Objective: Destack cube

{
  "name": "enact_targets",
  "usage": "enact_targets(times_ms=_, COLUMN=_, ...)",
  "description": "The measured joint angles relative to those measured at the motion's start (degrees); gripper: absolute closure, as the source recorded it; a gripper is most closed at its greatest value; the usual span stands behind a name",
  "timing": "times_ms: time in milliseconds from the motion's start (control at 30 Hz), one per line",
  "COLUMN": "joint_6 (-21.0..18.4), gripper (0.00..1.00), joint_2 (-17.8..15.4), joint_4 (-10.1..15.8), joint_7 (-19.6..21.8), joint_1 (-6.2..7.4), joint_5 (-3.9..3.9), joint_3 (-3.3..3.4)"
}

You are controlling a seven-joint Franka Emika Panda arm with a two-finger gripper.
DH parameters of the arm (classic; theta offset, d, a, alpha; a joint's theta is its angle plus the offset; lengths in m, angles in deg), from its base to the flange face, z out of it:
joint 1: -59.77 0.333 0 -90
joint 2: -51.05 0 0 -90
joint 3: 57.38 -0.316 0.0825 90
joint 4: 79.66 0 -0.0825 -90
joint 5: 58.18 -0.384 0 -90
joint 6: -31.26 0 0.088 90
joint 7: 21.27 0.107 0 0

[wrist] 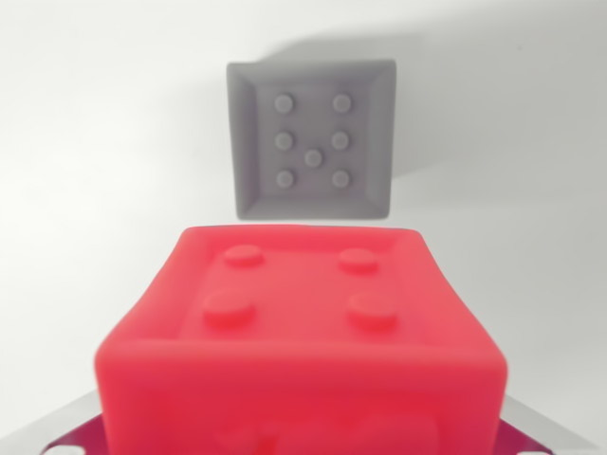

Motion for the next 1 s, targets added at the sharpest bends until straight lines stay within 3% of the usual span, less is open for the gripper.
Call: enact_targets(times_ms=1000, joint_6=6.63, gripper=1.0, joint_2=-5.7, joint_4=12.34, joint_7=-1.37, joint_1=0.0, joint_5=0.25, joint_3=0.09)
